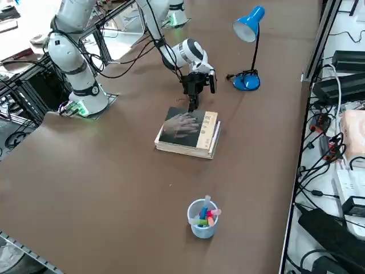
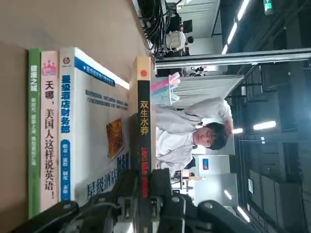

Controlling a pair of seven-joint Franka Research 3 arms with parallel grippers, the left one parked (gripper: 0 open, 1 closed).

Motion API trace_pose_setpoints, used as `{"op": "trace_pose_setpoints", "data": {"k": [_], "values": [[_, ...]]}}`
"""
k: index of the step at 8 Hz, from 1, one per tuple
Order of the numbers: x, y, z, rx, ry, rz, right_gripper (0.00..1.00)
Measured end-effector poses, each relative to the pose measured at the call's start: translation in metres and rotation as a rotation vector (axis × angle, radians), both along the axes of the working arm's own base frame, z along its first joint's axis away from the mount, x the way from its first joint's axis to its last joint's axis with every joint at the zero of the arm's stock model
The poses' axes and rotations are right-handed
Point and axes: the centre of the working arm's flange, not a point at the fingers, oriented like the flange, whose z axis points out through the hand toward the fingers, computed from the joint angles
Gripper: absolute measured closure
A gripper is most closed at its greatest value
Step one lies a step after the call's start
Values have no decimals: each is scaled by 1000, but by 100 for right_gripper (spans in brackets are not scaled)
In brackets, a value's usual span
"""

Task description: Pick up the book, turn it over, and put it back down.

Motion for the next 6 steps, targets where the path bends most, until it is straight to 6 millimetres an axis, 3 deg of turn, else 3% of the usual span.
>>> {"op": "trace_pose_setpoints", "data": {"k": [3, 5, 6], "values": [[0, 0, -3, 8, 1, 4, 86], [1, -1, -3, 10, 0, 6, 50], [1, 0, -3, 11, 0, 7, 38]]}}
